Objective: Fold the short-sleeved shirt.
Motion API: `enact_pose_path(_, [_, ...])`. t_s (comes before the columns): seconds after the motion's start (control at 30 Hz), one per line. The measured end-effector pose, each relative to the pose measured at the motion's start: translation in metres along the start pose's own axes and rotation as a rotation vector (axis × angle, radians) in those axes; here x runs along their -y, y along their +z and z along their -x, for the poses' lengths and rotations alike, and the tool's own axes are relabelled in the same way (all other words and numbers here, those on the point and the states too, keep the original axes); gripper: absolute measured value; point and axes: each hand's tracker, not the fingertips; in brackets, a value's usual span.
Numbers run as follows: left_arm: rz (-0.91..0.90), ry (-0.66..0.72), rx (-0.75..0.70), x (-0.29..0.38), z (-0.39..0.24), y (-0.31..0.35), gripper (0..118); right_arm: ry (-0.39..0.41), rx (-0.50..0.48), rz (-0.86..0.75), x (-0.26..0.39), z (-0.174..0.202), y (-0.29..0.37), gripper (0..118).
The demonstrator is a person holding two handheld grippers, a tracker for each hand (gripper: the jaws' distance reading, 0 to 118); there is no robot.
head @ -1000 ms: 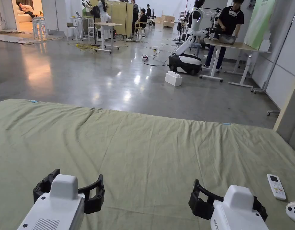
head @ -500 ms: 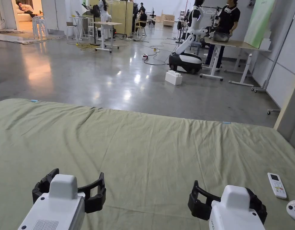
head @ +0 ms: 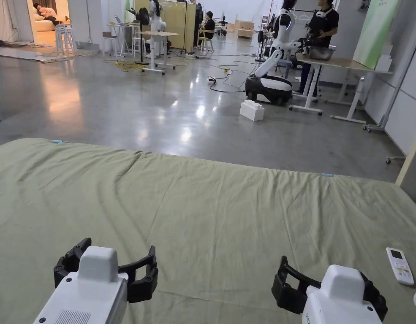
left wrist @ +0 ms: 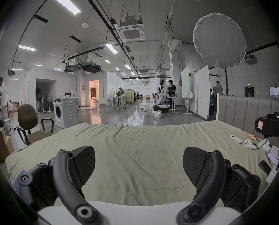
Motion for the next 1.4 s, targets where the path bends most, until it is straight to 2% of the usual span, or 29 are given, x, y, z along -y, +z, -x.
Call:
enact_pose_path(0.13, [-0.008, 0.008, 0.000, -0.002, -0.001, 0.000, 108, -0.002, -0.024, 0.014, 0.002, 0.000, -0.002, 118])
enact_pose_path(0.53, [0.003, 0.024, 0.007, -0.003, -0.006, 0.000, 109, 0.005, -0.011, 0.046, 0.001, 0.003, -0.007, 118])
enact_pose_path(0.7, [0.011, 0.032, 0.008, -0.004, -0.004, -0.001, 109, -0.023, -0.062, 0.068, 0.002, 0.002, -0.008, 118])
enact_pose_path(0.8, [0.015, 0.031, 0.007, -0.004, -0.004, -0.002, 109, -0.092, -0.090, 0.068, 0.001, 0.001, -0.006, 118])
enact_pose_path(0.87, [0.017, 0.046, 0.008, -0.005, -0.002, -0.002, 109, -0.235, -0.106, 0.120, 0.001, -0.002, -0.005, 118])
enact_pose_path(0.9, [0.017, 0.057, 0.008, -0.005, -0.002, -0.003, 110, -0.234, -0.100, 0.096, -0.004, -0.002, -0.005, 118])
enact_pose_path(0.97, [0.017, 0.067, 0.012, -0.006, -0.002, -0.004, 110, -0.300, -0.108, 0.145, -0.004, -0.002, -0.005, 118])
enact_pose_path(1.1, [0.015, 0.049, 0.017, -0.007, -0.004, -0.006, 110, -0.306, -0.118, 0.150, -0.005, -0.004, -0.008, 118])
enact_pose_path(1.2, [0.015, 0.042, 0.018, -0.008, -0.003, -0.007, 111, -0.285, -0.082, 0.166, -0.007, -0.003, -0.010, 118])
enact_pose_path(1.4, [0.022, 0.076, 0.019, -0.013, 0.004, -0.009, 113, -0.315, -0.072, 0.231, -0.011, -0.005, -0.011, 118])
